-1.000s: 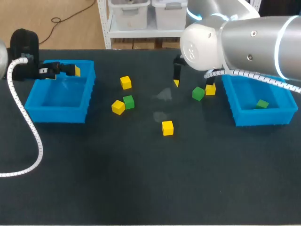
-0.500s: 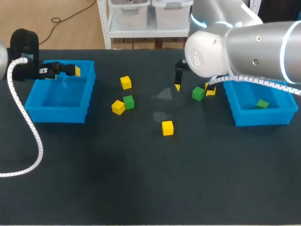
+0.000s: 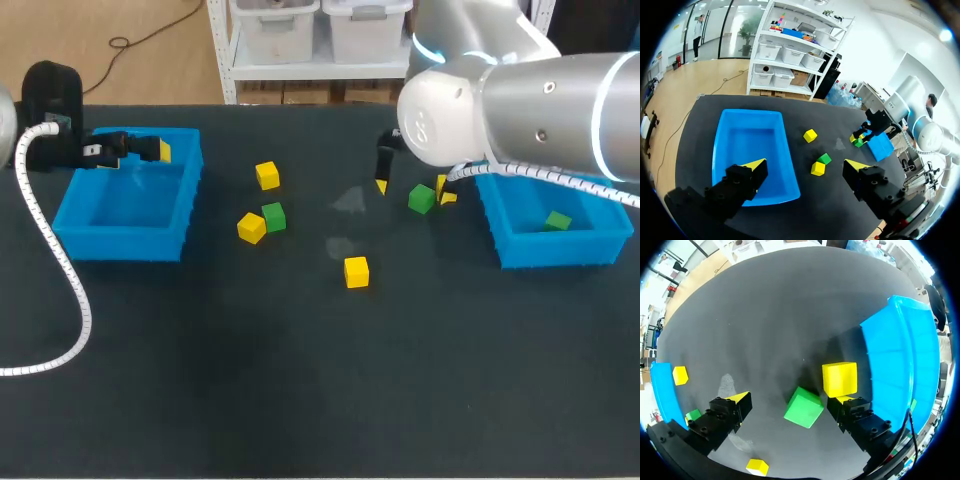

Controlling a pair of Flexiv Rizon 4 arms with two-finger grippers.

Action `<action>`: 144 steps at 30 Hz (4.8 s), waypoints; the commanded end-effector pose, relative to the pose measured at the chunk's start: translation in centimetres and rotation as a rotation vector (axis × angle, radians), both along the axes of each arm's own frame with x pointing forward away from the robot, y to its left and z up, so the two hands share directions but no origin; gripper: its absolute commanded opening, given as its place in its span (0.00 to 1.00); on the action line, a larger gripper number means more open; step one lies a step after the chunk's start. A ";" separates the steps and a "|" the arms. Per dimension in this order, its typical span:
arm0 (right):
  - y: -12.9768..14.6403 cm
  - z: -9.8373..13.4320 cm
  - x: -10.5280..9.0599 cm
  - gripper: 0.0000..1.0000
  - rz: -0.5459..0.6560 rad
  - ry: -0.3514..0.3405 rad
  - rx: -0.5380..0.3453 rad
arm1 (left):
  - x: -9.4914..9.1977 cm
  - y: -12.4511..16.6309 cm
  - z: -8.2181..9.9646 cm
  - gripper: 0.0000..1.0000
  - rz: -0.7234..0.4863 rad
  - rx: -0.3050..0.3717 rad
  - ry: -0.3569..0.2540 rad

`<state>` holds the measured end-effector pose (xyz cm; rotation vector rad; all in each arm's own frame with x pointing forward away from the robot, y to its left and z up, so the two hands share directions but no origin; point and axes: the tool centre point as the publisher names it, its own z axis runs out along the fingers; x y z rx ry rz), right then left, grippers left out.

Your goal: Put the green cubes in the right bin and the yellow cubes in the left bin.

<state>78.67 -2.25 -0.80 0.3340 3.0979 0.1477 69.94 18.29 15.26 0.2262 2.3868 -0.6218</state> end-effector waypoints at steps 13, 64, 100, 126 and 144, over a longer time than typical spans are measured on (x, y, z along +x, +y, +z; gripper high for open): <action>0.9 -0.3 1.5 0.00 0.028 0.000 0.004 | 0.0 0.2 -0.2 1.00 -0.006 -0.009 -0.007; -0.2 2.4 1.5 1.00 0.529 0.040 0.028 | 0.0 0.2 -0.2 1.00 -0.006 -0.009 -0.007; 1.8 1.1 -1.8 1.00 0.868 0.202 0.040 | 0.0 0.2 -0.2 1.00 -0.006 -0.009 -0.007; 0.4 0.6 -3.4 0.00 0.855 0.232 0.022 | 0.0 0.2 -0.2 1.00 -0.006 -0.009 -0.007; -0.2 2.5 -1.9 0.00 0.818 0.152 0.001 | 0.0 0.2 -0.2 1.00 -0.006 -0.009 -0.007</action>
